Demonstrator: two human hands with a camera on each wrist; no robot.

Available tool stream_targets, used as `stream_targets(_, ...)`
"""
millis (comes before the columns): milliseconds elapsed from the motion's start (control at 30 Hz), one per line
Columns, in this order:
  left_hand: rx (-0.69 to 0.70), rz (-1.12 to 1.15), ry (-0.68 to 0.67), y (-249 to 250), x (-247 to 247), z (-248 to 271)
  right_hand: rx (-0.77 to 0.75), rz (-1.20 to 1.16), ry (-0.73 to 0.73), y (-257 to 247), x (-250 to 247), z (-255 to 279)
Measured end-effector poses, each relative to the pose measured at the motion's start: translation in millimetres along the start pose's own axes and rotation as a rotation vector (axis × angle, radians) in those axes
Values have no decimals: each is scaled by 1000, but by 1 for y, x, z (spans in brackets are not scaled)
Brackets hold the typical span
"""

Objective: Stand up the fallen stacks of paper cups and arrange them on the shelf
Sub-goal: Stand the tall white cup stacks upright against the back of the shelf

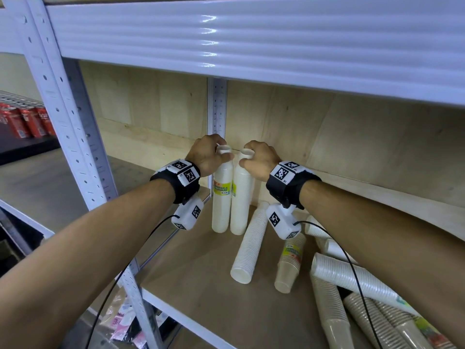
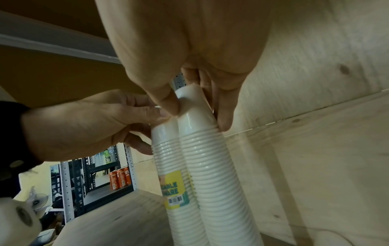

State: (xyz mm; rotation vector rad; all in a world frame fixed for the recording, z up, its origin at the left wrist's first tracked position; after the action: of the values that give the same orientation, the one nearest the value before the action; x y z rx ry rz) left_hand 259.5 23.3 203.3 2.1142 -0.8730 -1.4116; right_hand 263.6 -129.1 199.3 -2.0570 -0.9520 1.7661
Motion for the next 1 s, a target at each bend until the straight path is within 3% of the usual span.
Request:
stream_targets(267,-1,-60,22,2,2,0,37,36,59,4,-6,0)
stream_targets(1000,-20,-106,36,3,4,3,77,-22,25,10,-3,5)
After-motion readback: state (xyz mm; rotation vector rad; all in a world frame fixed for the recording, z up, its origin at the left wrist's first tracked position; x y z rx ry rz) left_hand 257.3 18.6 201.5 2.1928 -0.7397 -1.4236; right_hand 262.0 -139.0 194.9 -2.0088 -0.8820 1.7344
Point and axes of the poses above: each hand's wrist, its own z-axis away from the middle knuckle, its own x-axis out of the palm, y = z × x, the point moved 9 cm from there along -z, towards the middle knuckle, and after that the axes turned 1 degree about x, right-handed, at the moved point
